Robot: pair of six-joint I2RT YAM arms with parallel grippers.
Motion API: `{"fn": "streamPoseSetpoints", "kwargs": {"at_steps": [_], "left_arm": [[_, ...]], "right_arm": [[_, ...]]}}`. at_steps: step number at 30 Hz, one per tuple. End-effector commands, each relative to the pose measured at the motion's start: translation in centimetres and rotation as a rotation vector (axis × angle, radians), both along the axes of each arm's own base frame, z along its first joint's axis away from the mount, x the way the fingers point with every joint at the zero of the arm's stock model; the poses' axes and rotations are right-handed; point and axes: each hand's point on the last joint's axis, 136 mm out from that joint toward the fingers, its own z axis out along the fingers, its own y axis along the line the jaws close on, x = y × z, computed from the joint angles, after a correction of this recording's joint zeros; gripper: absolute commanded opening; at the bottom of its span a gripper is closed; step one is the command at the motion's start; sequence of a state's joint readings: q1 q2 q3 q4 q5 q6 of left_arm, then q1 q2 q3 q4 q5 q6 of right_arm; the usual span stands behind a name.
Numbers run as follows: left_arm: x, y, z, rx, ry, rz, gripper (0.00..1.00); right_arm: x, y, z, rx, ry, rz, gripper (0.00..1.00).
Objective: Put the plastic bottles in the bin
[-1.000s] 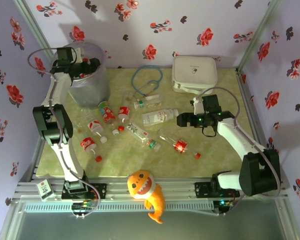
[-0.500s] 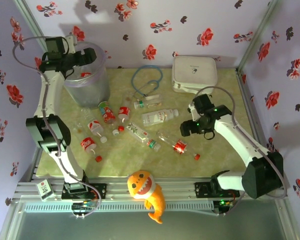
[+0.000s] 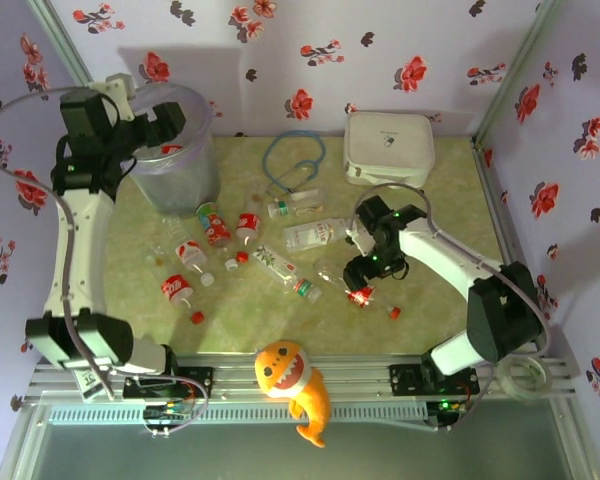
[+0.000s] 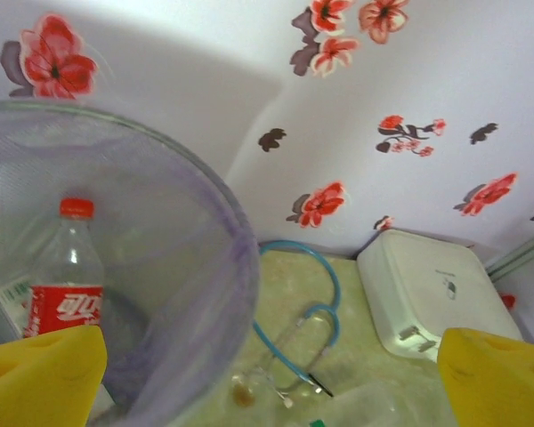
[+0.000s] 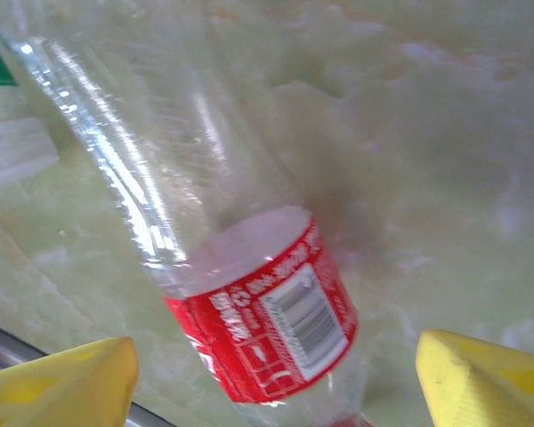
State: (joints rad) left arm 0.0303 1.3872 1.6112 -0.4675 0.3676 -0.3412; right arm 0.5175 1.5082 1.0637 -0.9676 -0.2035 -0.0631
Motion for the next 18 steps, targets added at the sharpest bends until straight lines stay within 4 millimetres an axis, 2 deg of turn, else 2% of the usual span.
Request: {"fn": "streamPoseSetpoints", "kwargs": {"at_steps": [1, 8, 14, 18], "left_arm": [[-1.7, -1.0, -1.5, -0.059, 0.029, -0.018, 0.96], [-4.2, -2.2, -7.3, -0.192, 0.152, -0.034, 0.95], [-4.9, -3.0, -9.5, -0.241, 0.195, -0.037, 0.95], [-5.1, -3.6, -10.7, -0.259, 0.220, -0.043, 0.95]], "right_arm": [[-0.6, 1.5, -0.3, 0.044, 0.051, 0.082, 0.82], [-0.8, 2.1, -3.1, 0.003, 0.138, 0.122, 0.79], [-0.5, 1.5, -4.8, -0.052, 0.164, 0.122, 0.75], [-0.5, 0.7, -5.4, -0.104, 0.178, 0.135, 0.62]]}}
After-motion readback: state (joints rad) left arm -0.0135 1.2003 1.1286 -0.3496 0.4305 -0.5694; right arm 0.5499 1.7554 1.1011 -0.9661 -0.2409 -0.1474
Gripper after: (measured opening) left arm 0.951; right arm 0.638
